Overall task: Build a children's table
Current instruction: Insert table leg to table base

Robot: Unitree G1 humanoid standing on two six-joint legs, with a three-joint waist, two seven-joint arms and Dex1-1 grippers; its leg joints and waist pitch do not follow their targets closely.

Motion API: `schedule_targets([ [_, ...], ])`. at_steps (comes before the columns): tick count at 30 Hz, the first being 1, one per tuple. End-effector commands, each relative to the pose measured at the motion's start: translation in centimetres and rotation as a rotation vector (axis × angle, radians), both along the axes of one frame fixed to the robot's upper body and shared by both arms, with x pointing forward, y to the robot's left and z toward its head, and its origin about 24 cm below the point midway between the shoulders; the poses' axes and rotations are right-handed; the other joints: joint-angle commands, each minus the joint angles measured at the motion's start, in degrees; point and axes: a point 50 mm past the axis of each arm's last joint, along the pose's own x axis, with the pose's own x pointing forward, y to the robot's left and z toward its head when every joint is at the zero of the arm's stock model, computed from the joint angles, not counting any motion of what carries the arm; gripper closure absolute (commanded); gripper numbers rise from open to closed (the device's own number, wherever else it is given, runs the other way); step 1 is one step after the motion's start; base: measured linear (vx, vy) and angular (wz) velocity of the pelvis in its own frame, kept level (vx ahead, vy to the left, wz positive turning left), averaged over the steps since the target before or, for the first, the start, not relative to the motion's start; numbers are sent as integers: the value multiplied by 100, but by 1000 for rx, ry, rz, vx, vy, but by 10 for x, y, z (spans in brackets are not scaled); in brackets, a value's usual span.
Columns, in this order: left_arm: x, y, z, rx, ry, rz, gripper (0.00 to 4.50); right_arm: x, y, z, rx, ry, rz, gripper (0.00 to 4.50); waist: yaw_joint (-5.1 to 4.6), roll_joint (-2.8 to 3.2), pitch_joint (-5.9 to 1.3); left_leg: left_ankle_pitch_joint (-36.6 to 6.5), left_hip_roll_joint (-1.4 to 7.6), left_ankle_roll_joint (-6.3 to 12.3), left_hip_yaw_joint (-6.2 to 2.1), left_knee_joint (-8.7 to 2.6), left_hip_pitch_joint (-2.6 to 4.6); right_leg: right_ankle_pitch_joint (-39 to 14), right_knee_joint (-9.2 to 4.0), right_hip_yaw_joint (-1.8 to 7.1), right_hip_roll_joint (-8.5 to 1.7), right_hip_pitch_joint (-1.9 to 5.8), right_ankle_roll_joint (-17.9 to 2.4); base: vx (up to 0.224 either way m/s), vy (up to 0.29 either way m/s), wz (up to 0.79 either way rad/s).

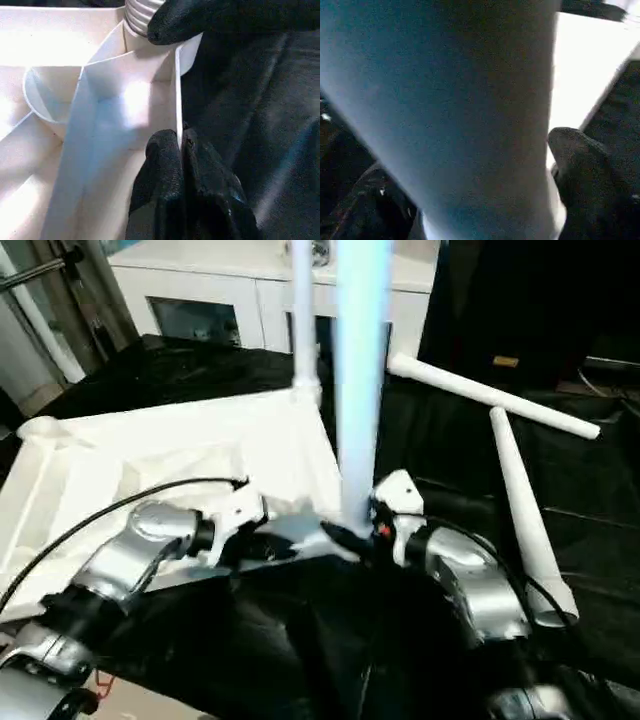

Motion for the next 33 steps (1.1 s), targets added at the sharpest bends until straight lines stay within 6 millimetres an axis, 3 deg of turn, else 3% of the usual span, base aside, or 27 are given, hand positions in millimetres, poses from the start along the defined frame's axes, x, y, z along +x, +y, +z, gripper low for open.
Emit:
schedule_targets([
  [1, -3, -3, 4, -5, -2, -45, 450, -2, 1, 4, 8, -2, 26, 49, -14, -68, -360, -786, 105, 517, 26, -265, 107, 87, -306, 182, -222, 272, -1408, 0, 0, 0],
  [8, -9, 0, 4, 4, 16, -85, 450, -11, 0, 3, 9, 31, 73, 49, -8, -65, -363, -709, 91, 546, 21, -245, 96, 164, -289, 177, -218, 275, -1405, 0, 0, 0],
  [14, -10, 1, 4, 8, 20, -88, 450, -15, 1, -3, 12, 62, 79, 97, -10, -75, -352, -900, 94, 425, 17, -257, 103, -162, -302, 185, -222, 273, -1364, 0, 0, 0],
  [21, -11, 2, 4, 6, 10, -75, 450, -17, 4, -16, 109, 102, 6, 148, -12, -77, -355, -946, 86, 419, 18, -250, 98, -241, -303, 188, -231, 262, -1358, 0, 0, 0],
  [30, -5, 1, 8, -19, -116, -49, 450, -19, 7, -29, 153, 104, -68, 169, -21, -82, -344, -1100, 79, 320, 8, -262, 99, -512, -329, 195, -230, 255, -1243, 0, 0, 0],
  [31, -2, 1, 10, -38, -113, -12, 450, -18, 8, -28, 157, 99, -70, 171, -6, 25, -353, -1097, 84, 295, -5, -263, 109, -459, -308, 191, -233, 252, -1246, 0, 0, 0],
  [32, 0, 2, 11, -61, -97, 16, 422, -17, 9, -27, 163, 92, -73, 171, -25, -33, -350, -1120, 81, 282, 5, -262, 103, -366, -316, 189, -218, 255, -1256, 0, 0, 0],
  [33, 0, 2, 12, -68, -91, 20, 405, -16, 9, -27, 164, 91, -75, 171, -18, -19, -355, -1130, 77, 271, 4, -261, 108, -347, -307, 187, -221, 256, -1276, 0, 0, 0],
])
